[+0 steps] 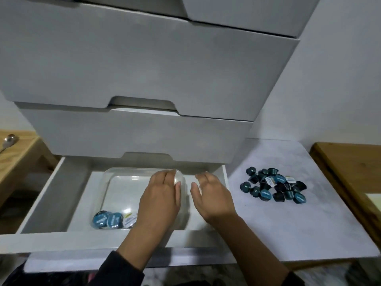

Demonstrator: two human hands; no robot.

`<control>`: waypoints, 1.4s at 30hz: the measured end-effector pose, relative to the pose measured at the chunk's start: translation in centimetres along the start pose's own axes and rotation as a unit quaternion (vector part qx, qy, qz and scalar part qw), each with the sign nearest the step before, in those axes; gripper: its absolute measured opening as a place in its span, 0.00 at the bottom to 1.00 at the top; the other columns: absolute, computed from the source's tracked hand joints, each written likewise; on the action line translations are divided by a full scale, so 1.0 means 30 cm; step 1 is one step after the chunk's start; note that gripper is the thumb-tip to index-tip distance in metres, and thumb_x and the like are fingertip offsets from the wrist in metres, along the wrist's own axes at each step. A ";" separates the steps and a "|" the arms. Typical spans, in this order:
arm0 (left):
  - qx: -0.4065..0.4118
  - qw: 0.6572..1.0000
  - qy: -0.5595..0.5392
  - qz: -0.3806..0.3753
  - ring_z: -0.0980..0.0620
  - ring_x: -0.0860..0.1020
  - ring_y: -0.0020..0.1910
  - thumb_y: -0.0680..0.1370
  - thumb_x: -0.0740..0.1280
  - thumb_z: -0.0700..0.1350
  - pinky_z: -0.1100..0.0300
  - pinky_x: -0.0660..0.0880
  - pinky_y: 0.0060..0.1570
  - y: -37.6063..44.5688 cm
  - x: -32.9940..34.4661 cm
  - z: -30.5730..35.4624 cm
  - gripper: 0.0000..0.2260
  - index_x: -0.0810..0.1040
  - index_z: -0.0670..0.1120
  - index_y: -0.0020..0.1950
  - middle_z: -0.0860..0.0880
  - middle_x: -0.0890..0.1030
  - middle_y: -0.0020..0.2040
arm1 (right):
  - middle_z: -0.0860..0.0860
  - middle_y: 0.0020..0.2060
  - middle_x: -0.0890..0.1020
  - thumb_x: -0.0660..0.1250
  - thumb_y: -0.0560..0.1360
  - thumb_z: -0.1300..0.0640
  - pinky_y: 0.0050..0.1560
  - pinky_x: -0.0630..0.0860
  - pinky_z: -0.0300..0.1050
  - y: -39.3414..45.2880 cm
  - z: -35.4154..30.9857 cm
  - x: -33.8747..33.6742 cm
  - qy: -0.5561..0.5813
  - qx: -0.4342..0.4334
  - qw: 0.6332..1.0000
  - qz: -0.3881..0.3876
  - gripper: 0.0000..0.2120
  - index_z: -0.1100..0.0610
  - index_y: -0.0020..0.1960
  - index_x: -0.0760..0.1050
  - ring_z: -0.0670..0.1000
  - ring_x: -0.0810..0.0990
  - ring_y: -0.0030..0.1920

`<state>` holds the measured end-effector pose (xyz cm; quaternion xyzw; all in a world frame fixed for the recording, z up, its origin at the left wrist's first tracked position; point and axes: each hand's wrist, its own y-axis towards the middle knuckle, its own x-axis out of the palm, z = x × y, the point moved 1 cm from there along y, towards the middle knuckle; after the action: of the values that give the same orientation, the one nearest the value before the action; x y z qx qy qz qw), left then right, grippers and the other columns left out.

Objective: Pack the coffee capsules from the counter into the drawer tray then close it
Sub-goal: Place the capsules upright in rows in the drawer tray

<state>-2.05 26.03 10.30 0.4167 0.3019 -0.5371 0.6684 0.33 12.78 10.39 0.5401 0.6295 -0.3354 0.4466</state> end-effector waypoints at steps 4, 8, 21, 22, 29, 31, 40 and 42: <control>0.011 0.999 -0.037 -0.008 0.48 0.72 0.63 0.80 0.58 0.47 0.58 0.70 0.61 0.018 0.104 0.223 0.17 0.70 0.45 0.68 0.45 0.76 0.62 | 0.55 0.62 0.74 0.53 0.79 0.51 0.60 0.70 0.46 -0.014 0.235 -0.104 0.011 0.003 1.000 0.015 0.18 0.58 0.65 0.69 0.54 0.72 0.62; 0.019 0.996 -0.076 -0.038 0.51 0.73 0.62 0.80 0.57 0.47 0.63 0.68 0.60 0.029 0.245 0.441 0.16 0.70 0.48 0.66 0.48 0.76 0.62 | 0.57 0.58 0.76 0.53 0.76 0.51 0.54 0.73 0.47 -0.023 0.503 -0.163 0.021 0.040 0.999 0.008 0.20 0.60 0.62 0.72 0.57 0.76 0.57; -0.116 0.977 -0.103 -0.148 0.43 0.78 0.52 0.75 0.61 0.38 0.55 0.73 0.53 0.094 0.658 0.665 0.13 0.78 0.42 0.57 0.41 0.80 0.53 | 0.58 0.57 0.76 0.56 0.78 0.59 0.54 0.73 0.47 0.040 0.982 -0.065 -0.001 0.042 0.991 -0.127 0.13 0.61 0.59 0.73 0.57 0.77 0.54; -0.128 0.974 -0.109 -0.149 0.43 0.78 0.52 0.74 0.60 0.37 0.55 0.73 0.52 0.109 0.683 0.660 0.12 0.78 0.42 0.55 0.41 0.80 0.52 | 0.57 0.58 0.75 0.56 0.78 0.59 0.55 0.72 0.46 0.046 0.993 -0.059 -0.006 0.039 0.990 -0.134 0.14 0.61 0.60 0.72 0.56 0.76 0.55; -0.171 0.970 -0.139 -0.102 0.48 0.74 0.43 0.72 0.61 0.37 0.57 0.71 0.43 0.188 0.803 0.653 0.03 0.74 0.43 0.41 0.49 0.77 0.41 | 0.56 0.60 0.73 0.57 0.77 0.58 0.51 0.72 0.47 0.077 1.043 -0.032 0.000 0.016 0.989 -0.150 0.15 0.61 0.61 0.71 0.57 0.75 0.56; -0.178 0.968 -0.144 -0.105 0.50 0.74 0.39 0.70 0.62 0.37 0.57 0.72 0.39 0.191 0.823 0.644 0.04 0.73 0.45 0.38 0.51 0.77 0.38 | 0.56 0.61 0.73 0.58 0.77 0.58 0.51 0.72 0.48 0.084 1.048 -0.028 0.009 0.014 0.988 -0.155 0.15 0.61 0.62 0.71 0.58 0.75 0.56; -0.205 0.957 -0.185 -0.084 0.50 0.77 0.49 0.76 0.65 0.43 0.74 0.62 0.44 0.171 0.838 0.641 0.08 0.80 0.46 0.53 0.48 0.83 0.49 | 0.55 0.60 0.75 0.59 0.77 0.58 0.48 0.72 0.46 0.117 1.064 -0.033 0.042 0.007 0.988 -0.145 0.14 0.59 0.62 0.72 0.58 0.77 0.55; -0.228 0.949 -0.199 -0.084 0.54 0.76 0.47 0.77 0.63 0.45 0.75 0.62 0.41 0.159 0.841 0.630 0.08 0.80 0.48 0.52 0.51 0.83 0.48 | 0.55 0.60 0.75 0.59 0.77 0.59 0.49 0.73 0.47 0.120 1.065 -0.031 0.048 0.005 0.988 -0.145 0.15 0.59 0.62 0.72 0.58 0.77 0.55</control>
<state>7.82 -2.03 -1.18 0.1112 0.3106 -0.5802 0.7447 10.25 -15.80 -0.57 0.4608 0.7201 -0.3735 0.3600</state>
